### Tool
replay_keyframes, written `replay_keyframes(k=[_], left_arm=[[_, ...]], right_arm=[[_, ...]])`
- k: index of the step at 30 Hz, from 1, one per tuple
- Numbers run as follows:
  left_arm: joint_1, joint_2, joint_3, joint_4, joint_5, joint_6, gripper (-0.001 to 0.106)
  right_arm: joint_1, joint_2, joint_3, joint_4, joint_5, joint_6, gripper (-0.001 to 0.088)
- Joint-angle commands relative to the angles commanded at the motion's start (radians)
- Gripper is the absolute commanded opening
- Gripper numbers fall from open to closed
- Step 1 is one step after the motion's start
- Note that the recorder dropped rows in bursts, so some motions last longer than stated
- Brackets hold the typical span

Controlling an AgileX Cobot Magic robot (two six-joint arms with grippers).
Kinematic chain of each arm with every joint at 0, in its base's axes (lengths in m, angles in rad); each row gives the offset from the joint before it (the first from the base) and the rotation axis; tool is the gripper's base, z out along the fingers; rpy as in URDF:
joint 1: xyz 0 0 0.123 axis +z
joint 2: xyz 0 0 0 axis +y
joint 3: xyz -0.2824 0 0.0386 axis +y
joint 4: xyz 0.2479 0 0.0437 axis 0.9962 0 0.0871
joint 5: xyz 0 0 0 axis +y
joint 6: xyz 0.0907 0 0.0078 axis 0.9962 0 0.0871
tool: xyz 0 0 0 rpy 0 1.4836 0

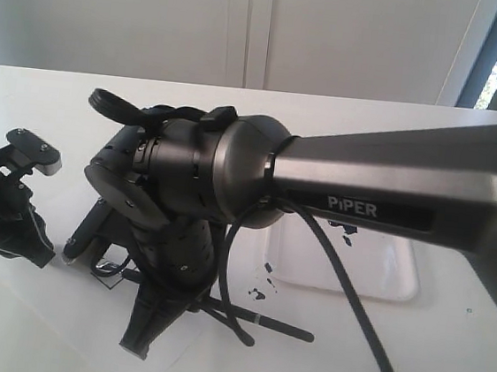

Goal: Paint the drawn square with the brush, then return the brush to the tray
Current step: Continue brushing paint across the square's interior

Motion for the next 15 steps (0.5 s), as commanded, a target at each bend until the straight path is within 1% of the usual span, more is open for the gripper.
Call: replay_keyframes(k=[10, 15], left_arm=[[0.0, 0.002, 0.0, 0.0, 0.003, 0.0, 0.034], [-0.003, 0.026, 0.0, 0.008, 0.007, 0.0, 0.034]], right_arm=[[0.0, 0.0, 0.0, 0.0, 0.007, 0.002, 0.0], [0.0, 0.0, 0.0, 0.0, 0.007, 0.002, 0.0]])
